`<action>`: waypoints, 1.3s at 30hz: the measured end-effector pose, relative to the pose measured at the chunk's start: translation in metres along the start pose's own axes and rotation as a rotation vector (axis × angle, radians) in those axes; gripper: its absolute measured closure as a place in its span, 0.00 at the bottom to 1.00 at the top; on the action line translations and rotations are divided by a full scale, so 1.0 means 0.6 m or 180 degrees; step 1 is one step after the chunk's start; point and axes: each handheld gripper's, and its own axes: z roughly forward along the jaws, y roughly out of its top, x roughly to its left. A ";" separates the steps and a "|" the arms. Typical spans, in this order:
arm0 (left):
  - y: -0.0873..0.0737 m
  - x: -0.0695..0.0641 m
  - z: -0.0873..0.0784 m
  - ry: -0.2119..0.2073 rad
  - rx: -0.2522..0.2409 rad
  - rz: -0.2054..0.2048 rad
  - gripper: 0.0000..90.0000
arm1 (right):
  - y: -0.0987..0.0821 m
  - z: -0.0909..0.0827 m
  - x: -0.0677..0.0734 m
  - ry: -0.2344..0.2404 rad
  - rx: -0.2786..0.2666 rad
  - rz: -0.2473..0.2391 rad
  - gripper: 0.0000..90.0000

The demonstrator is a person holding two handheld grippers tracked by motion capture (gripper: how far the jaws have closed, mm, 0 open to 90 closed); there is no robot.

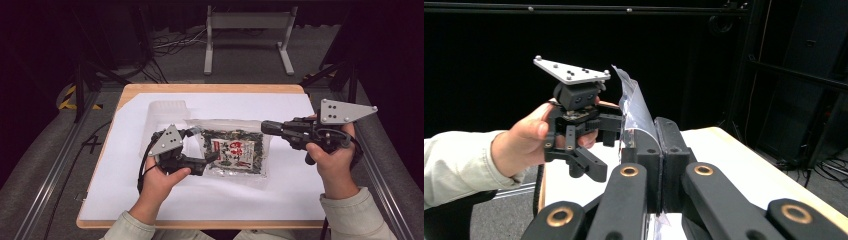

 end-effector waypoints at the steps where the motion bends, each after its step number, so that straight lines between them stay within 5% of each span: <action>1: 0.000 0.000 0.001 -0.0027 -0.0005 -0.0012 0.14 | -0.001 -0.001 0.001 0.0012 -0.0006 -0.0006 1.00; 9: -0.005 0.001 0.018 -0.0384 -0.0074 -0.0042 0.26 | -0.008 -0.006 0.005 0.0027 -0.0129 0.0003 1.00; 13: -0.005 0.000 0.020 -0.0452 -0.0099 -0.0034 0.34 | -0.011 -0.006 0.006 0.0028 -0.0144 0.0004 1.00; 17: -0.005 0.002 0.017 -0.0611 -0.0125 -0.0085 0.49 | -0.013 -0.007 0.005 0.0020 -0.0169 0.0002 1.00; 22: -0.004 -0.004 0.012 -0.0706 -0.0103 0.0035 0.66 | -0.019 -0.011 0.000 -0.0010 -0.0208 0.0014 1.00; 39: 0.002 -0.015 0.008 -0.0860 0.0057 0.0092 0.80 | -0.026 -0.015 -0.010 -0.0197 -0.0155 -0.0032 0.92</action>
